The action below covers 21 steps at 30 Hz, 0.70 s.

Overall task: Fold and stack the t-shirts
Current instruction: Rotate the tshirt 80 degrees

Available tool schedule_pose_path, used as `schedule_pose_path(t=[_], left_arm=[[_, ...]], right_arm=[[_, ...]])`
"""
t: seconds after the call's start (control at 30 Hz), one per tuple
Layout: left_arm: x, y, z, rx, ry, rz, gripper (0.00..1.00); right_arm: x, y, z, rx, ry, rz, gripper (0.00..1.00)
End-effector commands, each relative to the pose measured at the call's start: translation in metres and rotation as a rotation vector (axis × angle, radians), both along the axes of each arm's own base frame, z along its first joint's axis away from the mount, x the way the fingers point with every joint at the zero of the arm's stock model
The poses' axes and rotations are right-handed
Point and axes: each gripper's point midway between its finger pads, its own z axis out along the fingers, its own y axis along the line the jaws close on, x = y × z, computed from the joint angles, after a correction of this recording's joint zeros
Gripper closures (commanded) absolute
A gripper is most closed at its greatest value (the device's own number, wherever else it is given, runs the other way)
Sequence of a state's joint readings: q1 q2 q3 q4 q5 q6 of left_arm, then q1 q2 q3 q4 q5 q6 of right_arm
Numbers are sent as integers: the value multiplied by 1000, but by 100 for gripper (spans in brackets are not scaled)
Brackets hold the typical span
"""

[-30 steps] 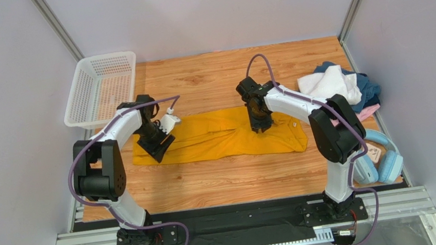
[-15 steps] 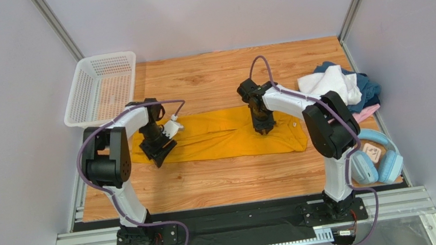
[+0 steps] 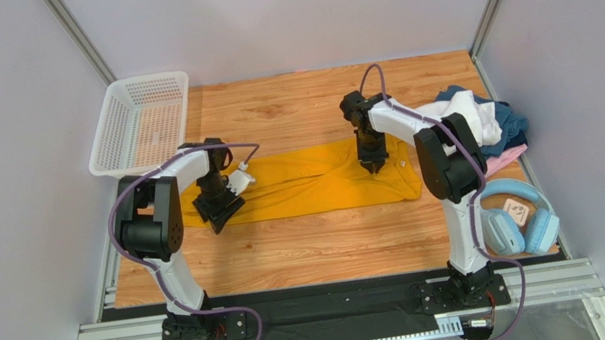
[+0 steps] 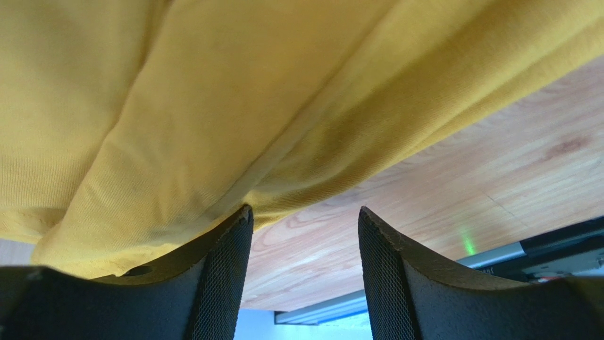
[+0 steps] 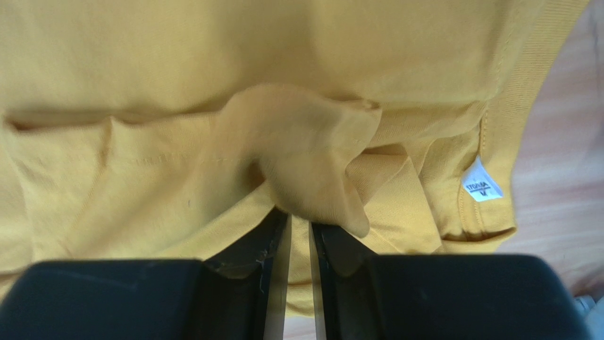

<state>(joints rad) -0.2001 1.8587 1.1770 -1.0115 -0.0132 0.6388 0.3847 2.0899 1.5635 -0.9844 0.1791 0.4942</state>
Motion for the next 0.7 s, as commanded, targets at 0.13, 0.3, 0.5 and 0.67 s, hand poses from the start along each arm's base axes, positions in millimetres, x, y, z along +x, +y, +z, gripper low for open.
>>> schedule_pose_path(t=[0.13, 0.3, 0.5, 0.67], left_arm=[[-54, -13, 9, -21, 178, -81, 37], [-56, -45, 22, -95, 224, -124, 37], [-70, -95, 36, -142, 330, -259, 37], [-92, -131, 45, -180, 437, -367, 36]], right_arm=[[81, 12, -26, 66, -20, 24, 82], [117, 16, -19, 107, -48, 42, 81], [159, 35, -11, 270, -125, 54, 79], [179, 48, -6, 435, -173, 57, 78]])
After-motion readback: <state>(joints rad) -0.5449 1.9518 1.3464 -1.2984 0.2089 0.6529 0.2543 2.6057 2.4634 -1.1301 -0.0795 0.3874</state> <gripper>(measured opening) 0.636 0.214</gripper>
